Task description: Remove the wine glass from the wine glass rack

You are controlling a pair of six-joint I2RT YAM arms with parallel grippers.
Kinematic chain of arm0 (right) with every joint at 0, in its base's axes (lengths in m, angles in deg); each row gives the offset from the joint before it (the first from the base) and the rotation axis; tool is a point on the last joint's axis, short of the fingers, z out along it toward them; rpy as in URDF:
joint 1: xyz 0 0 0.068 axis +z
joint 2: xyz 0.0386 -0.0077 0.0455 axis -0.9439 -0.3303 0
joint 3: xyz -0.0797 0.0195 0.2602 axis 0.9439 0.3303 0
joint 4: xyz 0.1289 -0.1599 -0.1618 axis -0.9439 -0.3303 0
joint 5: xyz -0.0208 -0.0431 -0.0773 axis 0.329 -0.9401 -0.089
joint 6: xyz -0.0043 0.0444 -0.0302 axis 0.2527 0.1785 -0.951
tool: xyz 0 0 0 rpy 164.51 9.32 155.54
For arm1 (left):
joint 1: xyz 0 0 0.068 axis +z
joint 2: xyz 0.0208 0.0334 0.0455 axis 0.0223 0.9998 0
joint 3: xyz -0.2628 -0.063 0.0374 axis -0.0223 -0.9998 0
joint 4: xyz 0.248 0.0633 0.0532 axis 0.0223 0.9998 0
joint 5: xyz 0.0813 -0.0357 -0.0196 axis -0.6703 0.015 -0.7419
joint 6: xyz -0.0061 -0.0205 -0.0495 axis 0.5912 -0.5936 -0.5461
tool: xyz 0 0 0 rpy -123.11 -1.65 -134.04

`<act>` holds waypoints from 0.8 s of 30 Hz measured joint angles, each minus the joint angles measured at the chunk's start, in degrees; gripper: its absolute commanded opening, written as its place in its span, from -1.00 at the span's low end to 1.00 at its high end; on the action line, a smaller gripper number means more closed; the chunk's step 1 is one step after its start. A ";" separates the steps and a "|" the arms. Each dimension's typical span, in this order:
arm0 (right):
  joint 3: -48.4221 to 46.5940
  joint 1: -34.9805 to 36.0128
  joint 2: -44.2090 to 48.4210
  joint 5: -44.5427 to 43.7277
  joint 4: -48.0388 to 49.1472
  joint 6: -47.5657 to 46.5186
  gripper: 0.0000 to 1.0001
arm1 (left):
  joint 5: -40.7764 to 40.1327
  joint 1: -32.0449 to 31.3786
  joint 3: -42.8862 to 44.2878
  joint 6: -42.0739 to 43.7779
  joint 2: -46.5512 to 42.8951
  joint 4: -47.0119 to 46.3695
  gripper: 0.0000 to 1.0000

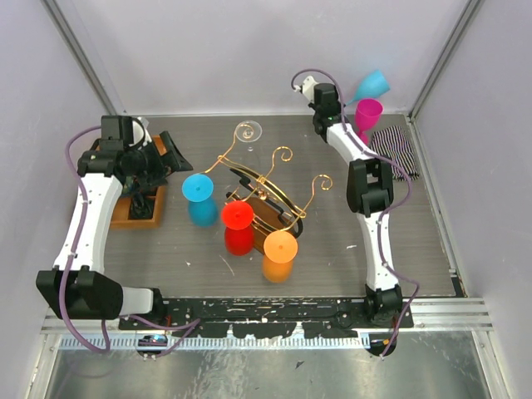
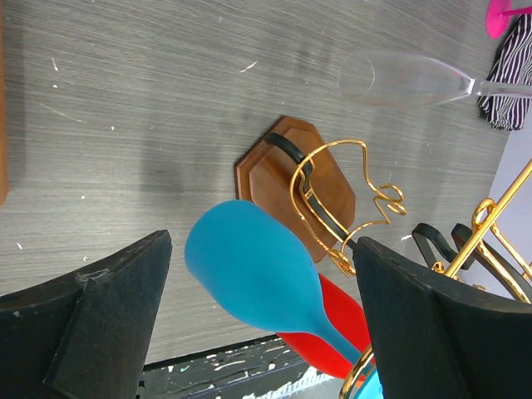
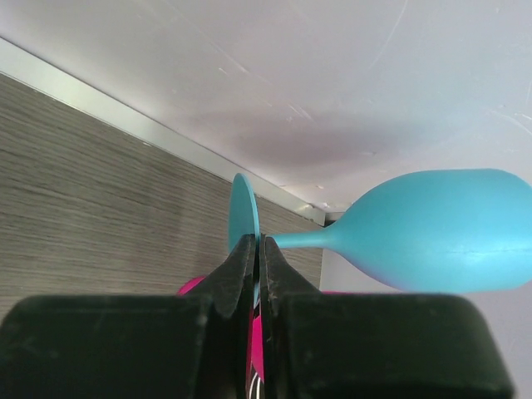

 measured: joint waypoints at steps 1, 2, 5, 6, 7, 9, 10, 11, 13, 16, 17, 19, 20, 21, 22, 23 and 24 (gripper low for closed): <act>0.20 -0.07 0.00 0.15 0.26 -0.24 -0.99 | 0.00 0.00 0.00 0.11 0.11 -0.04 0.96; 0.28 -0.07 -0.13 0.28 0.48 -0.52 -0.99 | -0.02 0.00 0.00 0.15 0.20 -0.02 0.96; 0.28 0.50 -0.68 0.55 1.75 -0.90 -0.99 | -0.09 0.00 0.00 0.31 0.31 0.02 0.96; 0.28 0.76 -0.94 0.68 1.95 -1.01 -0.99 | -0.20 0.00 0.00 0.33 0.31 0.00 0.96; 0.31 1.11 -1.20 0.76 2.14 -1.16 -0.99 | -0.37 0.00 0.00 0.37 0.31 0.02 0.96; 0.63 1.81 -1.64 0.85 2.67 -1.66 -0.99 | -0.55 0.00 0.00 0.39 0.31 0.04 0.96; 0.90 2.05 -1.86 0.96 2.84 -1.81 -0.99 | -0.68 0.00 0.00 0.44 0.31 0.04 0.96; 1.05 2.34 -2.12 0.98 2.93 -2.01 -0.99 | -0.76 0.00 0.00 0.52 0.31 0.04 0.96; 1.25 2.73 -2.78 1.11 3.17 -2.25 -0.99 | -0.85 0.00 0.00 0.57 0.31 0.04 0.96; 1.40 3.19 -3.69 1.40 3.41 -2.58 -0.99 | -0.85 0.00 0.00 0.57 0.37 0.04 0.96; 1.70 3.23 -3.87 1.49 3.50 -2.75 -0.99 | -0.85 0.00 0.00 0.57 0.42 0.02 0.96; 2.27 3.21 -3.98 1.73 3.54 -3.04 -0.99 | -0.85 0.00 0.00 0.55 0.50 0.02 0.96; 2.54 3.13 -4.02 1.92 3.65 -3.10 -0.99 | -0.85 0.00 0.00 0.57 0.52 0.02 0.96; 2.78 3.06 -4.02 2.12 3.72 -3.10 -0.99 | -0.83 0.00 0.00 0.55 0.52 0.02 0.96; 2.84 3.06 -4.09 2.23 3.74 -3.10 -0.99 | -0.83 0.00 0.00 0.55 0.52 0.02 0.96; 2.86 3.06 -4.20 2.32 3.91 -3.13 -0.99 | -0.83 0.00 0.00 0.55 0.52 0.02 0.96; 2.89 3.06 -4.31 2.32 4.15 -3.15 -0.99 | -0.83 0.00 0.00 0.55 0.57 0.02 0.96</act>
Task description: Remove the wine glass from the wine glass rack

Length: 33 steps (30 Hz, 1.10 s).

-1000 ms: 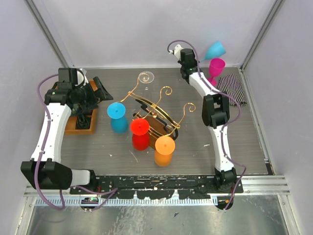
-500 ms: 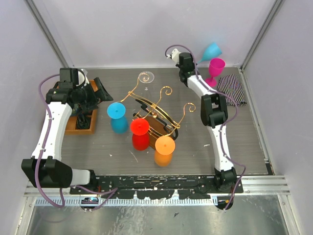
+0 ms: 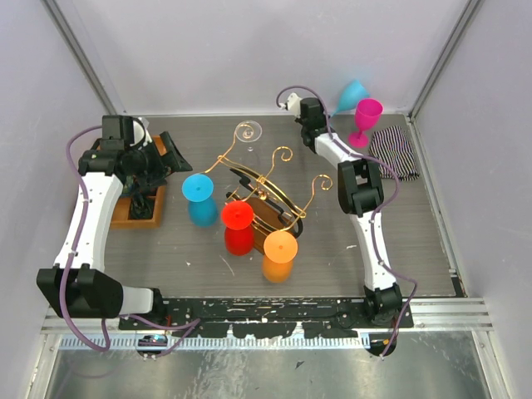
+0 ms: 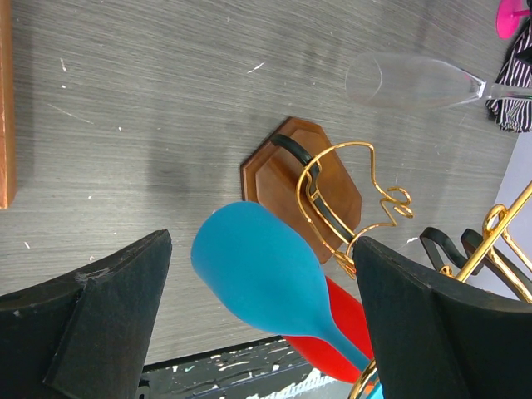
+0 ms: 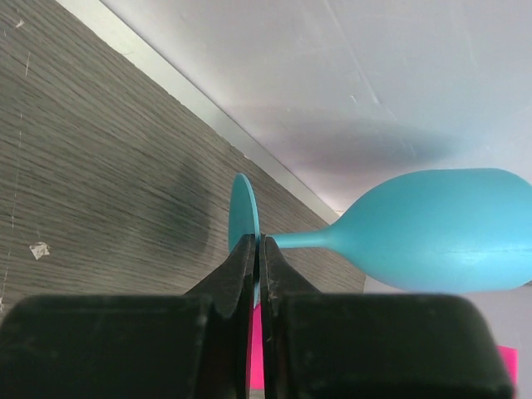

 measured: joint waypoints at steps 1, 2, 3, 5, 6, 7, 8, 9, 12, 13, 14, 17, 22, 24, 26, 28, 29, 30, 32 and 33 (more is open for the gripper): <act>0.22 -0.02 -0.09 0.07 0.48 -0.11 -0.99 | 0.02 0.00 0.00 0.00 0.04 0.00 0.96; 0.44 -0.07 -0.11 0.09 0.66 -0.17 -0.99 | 0.02 0.00 0.00 0.00 0.11 0.00 0.96; 0.74 -0.07 -0.11 0.07 0.94 -0.17 -0.99 | 0.02 0.00 0.00 0.00 0.22 -0.02 0.96; 1.33 -0.07 -0.20 0.02 1.46 -0.22 -0.99 | 0.04 0.00 0.00 0.00 0.44 0.00 0.96; 1.70 -0.07 -0.31 -0.04 1.73 -0.22 -0.99 | 0.09 0.02 0.00 0.00 0.59 -0.02 0.96; 1.95 -0.07 -0.42 -0.11 1.92 -0.28 -0.99 | 0.15 0.00 0.00 0.00 0.72 -0.02 0.96; 2.16 -0.07 -0.52 -0.15 2.21 -0.35 -0.99 | 0.26 0.00 0.00 -0.02 0.83 -0.02 0.96; 2.62 -0.02 -0.74 -0.28 2.82 -0.42 -0.99 | 0.35 0.00 0.00 -0.02 0.92 -0.02 0.96; 3.61 0.20 -1.18 -1.07 4.70 -1.20 -0.99 | 0.55 0.00 0.00 -0.04 1.07 -0.02 0.96; 3.78 0.35 -1.31 -1.46 5.16 -1.46 -0.99 | 0.63 0.00 0.00 -0.04 1.14 -0.04 0.96; 3.82 0.48 -1.46 -1.70 5.51 -1.66 -0.99 | 0.68 0.00 0.00 -0.04 1.20 -0.04 0.96; 4.07 0.90 -1.95 -2.69 6.56 -2.25 -0.99 | 0.98 0.00 0.00 -0.15 1.36 -0.04 0.96; 4.74 2.16 -2.56 -4.07 7.54 -3.17 -0.99 | 1.18 0.00 0.00 -0.22 1.49 -0.07 0.96; 4.87 2.73 -2.71 -4.57 7.74 -3.39 -0.98 | 1.25 0.00 0.00 -0.24 1.49 -0.07 0.96; 5.09 3.34 -2.78 -5.09 7.89 -3.48 -0.77 | 1.29 0.00 0.00 -0.24 1.49 -0.07 0.96; 5.25 3.80 -2.78 -5.55 8.02 -3.56 -0.63 | 1.31 0.00 0.00 -0.24 1.49 -0.07 0.96; 5.38 4.02 -2.80 -5.73 8.15 -3.54 -0.63 | 1.29 0.00 0.00 -0.24 1.49 -0.07 0.96; 5.53 4.20 -2.84 -5.75 8.11 -3.34 -0.63 | 1.27 0.00 0.00 -0.24 1.49 -0.04 0.96; 5.81 4.61 -3.41 -5.75 7.89 -3.23 -0.63 | 1.01 0.00 0.00 -0.24 1.49 -0.02 0.96; 5.88 4.76 -3.61 -5.75 7.65 -3.17 -0.62 | 0.85 0.00 0.00 -0.24 1.49 -0.02 0.96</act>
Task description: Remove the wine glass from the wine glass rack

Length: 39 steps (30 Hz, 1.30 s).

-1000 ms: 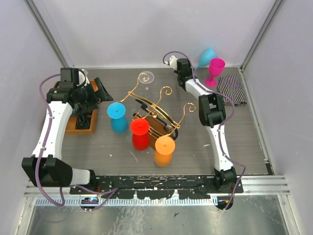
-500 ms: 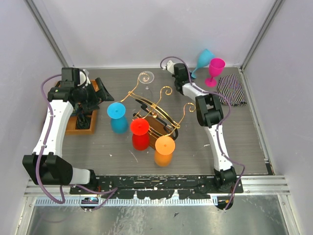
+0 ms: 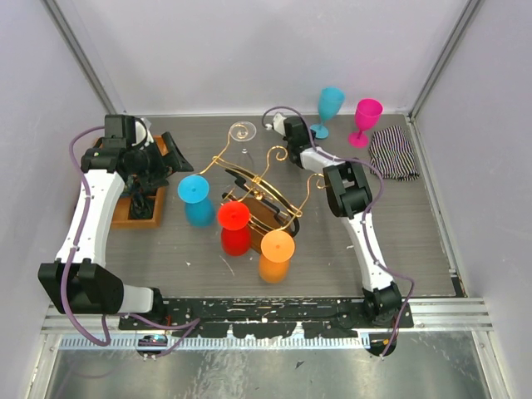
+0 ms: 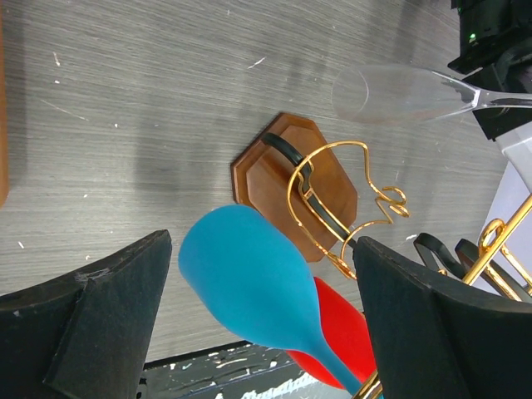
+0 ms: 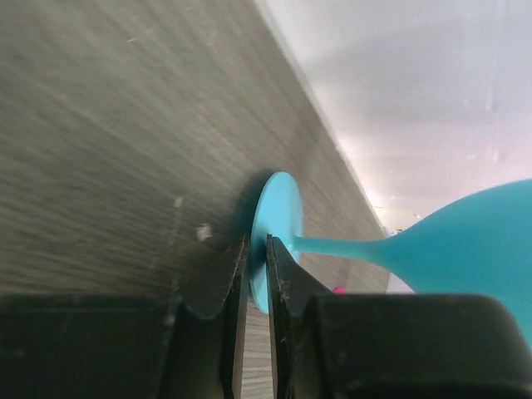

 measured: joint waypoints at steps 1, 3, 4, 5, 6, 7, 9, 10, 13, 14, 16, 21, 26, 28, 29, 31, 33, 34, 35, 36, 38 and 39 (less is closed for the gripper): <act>0.15 0.20 -0.31 0.00 -0.35 0.07 -0.62 | -0.17 0.02 0.00 0.00 0.00 0.00 0.96; 0.57 0.57 -0.74 -0.33 -0.48 -0.13 -0.62 | -0.44 0.00 0.00 0.00 0.00 0.00 0.96; 0.57 0.72 -0.76 -0.39 -0.57 0.04 -0.60 | -0.44 0.00 0.00 0.00 0.00 0.00 0.96; 0.55 0.81 -0.74 -0.39 -0.66 0.33 -0.60 | -0.46 0.02 0.00 0.00 0.00 0.00 0.96; 0.55 0.90 -0.76 -0.48 -0.63 0.37 -0.59 | -0.44 0.00 0.00 0.00 0.00 0.00 0.96; 0.55 0.90 -0.76 -0.44 -0.72 0.59 -0.56 | -0.44 0.00 0.00 0.00 0.00 0.00 0.96; 0.55 0.90 -0.74 -0.39 -0.79 1.16 -0.51 | -0.44 0.00 0.00 0.00 0.00 0.00 0.96; 0.55 0.90 -0.74 -0.42 -0.81 1.44 -0.48 | -0.42 0.00 0.00 0.00 0.00 0.00 0.96; 0.55 0.83 -0.63 -0.37 -0.85 2.36 -0.31 | -0.42 0.00 0.00 0.00 0.02 0.02 0.96; 0.57 0.81 -0.50 -0.35 -0.83 2.71 -0.26 | -0.42 0.00 0.00 0.00 0.02 0.02 0.96; 0.74 0.74 0.07 0.46 -1.20 3.74 -0.17 | -0.42 0.00 0.00 0.00 0.04 0.04 0.96; 2.45 0.68 2.64 4.04 -3.50 7.10 -0.04 | -0.42 0.00 0.00 0.00 0.07 0.04 0.96; 3.45 0.42 4.52 7.63 -5.95 9.88 0.03 | -0.42 0.02 0.00 0.00 0.07 0.11 0.96; 3.76 0.17 5.25 9.40 -7.10 11.10 0.05 | -0.42 0.00 0.00 0.00 0.07 0.15 0.96; 3.93 0.07 5.62 10.19 -7.65 11.76 0.05 | -0.42 0.00 0.00 0.00 0.07 0.17 0.96; 4.48 -0.17 6.60 12.61 -9.01 13.42 0.06 | -0.42 0.00 0.00 0.00 0.07 0.22 0.96; 4.59 -0.44 7.30 15.28 -10.51 14.88 0.08 | -0.42 0.00 0.00 0.00 0.07 0.24 0.96; 4.57 -0.57 7.69 16.79 -11.43 15.65 0.10 | -0.42 0.00 0.00 0.00 0.07 0.26 0.96; 4.52 -0.70 7.98 18.10 -12.37 16.35 0.13 | -0.44 0.00 0.00 0.00 0.07 0.28 0.96; 4.31 -0.83 8.20 19.56 -13.53 16.98 0.17 | -0.42 0.00 0.00 0.00 0.07 0.35 0.96; 3.45 -1.20 8.61 22.99 -16.22 18.36 0.25 | -0.44 0.00 0.00 0.00 0.07 0.42 0.96; 2.97 -1.36 8.76 24.55 -17.59 19.12 0.28 | -0.44 0.00 0.00 0.00 0.07 0.42 0.96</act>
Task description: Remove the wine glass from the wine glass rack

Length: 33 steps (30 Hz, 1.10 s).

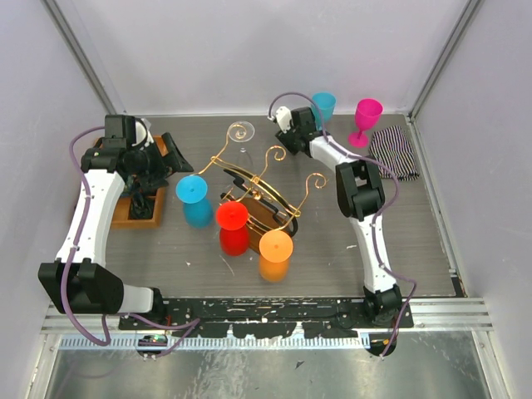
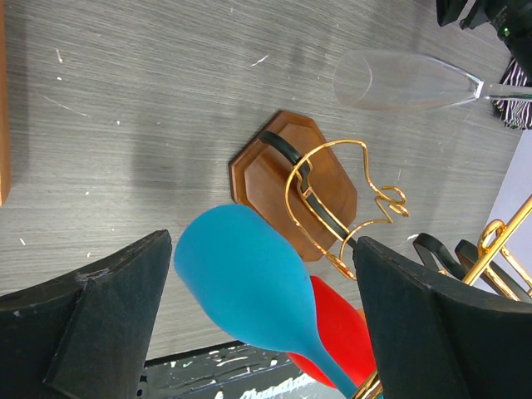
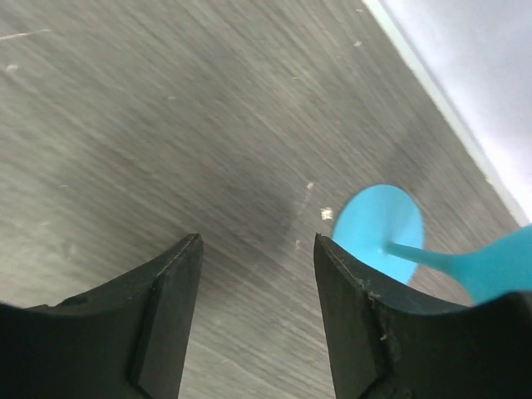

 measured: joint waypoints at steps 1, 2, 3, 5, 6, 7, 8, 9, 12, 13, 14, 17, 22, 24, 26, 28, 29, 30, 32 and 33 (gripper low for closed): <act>-0.48 -0.15 0.17 2.01 -1.60 0.79 0.32 | 0.00 0.02 0.02 0.00 0.00 0.02 0.96; -1.16 -0.33 0.24 3.98 -3.39 1.75 0.35 | 0.00 0.00 0.04 0.00 0.00 0.04 0.96; -1.81 -0.46 0.28 5.95 -5.03 2.54 0.36 | 0.00 0.00 0.11 0.00 0.00 0.15 0.96; -2.69 -0.68 0.48 9.33 -7.96 4.09 0.39 | -0.02 0.00 0.61 -0.02 0.09 0.92 0.96; -3.08 -0.79 0.70 11.32 -9.84 5.07 0.40 | -0.04 0.00 1.03 0.00 0.11 1.40 0.96; -3.41 -0.90 0.92 13.40 -11.98 6.23 0.40 | -0.11 0.00 1.55 0.00 0.15 1.88 0.96; -3.69 -1.05 1.09 14.84 -13.35 6.93 0.40 | -0.26 0.00 2.03 0.00 0.15 2.38 0.96; -3.98 -1.29 1.22 16.22 -14.51 7.80 0.41 | -0.42 0.00 2.49 0.00 0.15 2.86 0.96; -5.90 -1.81 1.86 20.87 -18.18 11.45 0.40 | -0.92 0.00 3.26 0.00 -0.17 3.61 0.96; -6.84 -1.97 2.05 22.32 -19.02 13.00 0.38 | -1.14 0.00 3.26 -0.02 -0.37 3.89 0.96; -8.20 -2.14 2.14 23.87 -19.80 14.84 0.34 | -1.38 0.00 3.26 -0.04 -0.52 4.22 0.96; -11.50 -2.60 2.84 27.50 -20.87 19.87 0.27 | -1.95 0.00 3.26 -0.22 -1.16 5.31 0.96; -12.66 -3.06 7.45 32.00 -22.01 27.43 0.22 | -2.32 0.00 3.37 -0.63 -2.29 6.93 0.96; -12.20 -3.17 10.23 33.70 -21.68 30.36 0.19 | -2.64 0.00 3.82 -0.63 -2.51 7.63 0.96; -10.95 -3.19 13.42 35.08 -20.79 33.22 0.18 | -3.08 0.00 4.57 -0.63 -2.71 8.26 0.96; -10.49 -3.19 16.44 36.72 -20.09 36.59 0.17 | -3.26 0.00 5.14 -0.66 -2.95 8.83 0.96; -10.49 -3.19 17.44 37.46 -19.58 38.01 0.16 | -3.28 0.00 5.27 -0.68 -3.13 9.01 0.96; -10.49 -3.19 18.73 38.82 -19.02 40.09 0.15 | -3.28 0.00 5.31 -0.70 -3.30 9.14 0.96; -10.51 -3.19 20.31 41.53 -18.03 43.71 0.16 | -3.30 0.00 5.31 -0.87 -3.67 9.46 0.96; -10.51 -3.21 20.83 43.21 -17.49 45.75 0.16 | -3.28 0.00 5.31 -0.94 -3.74 9.57 0.96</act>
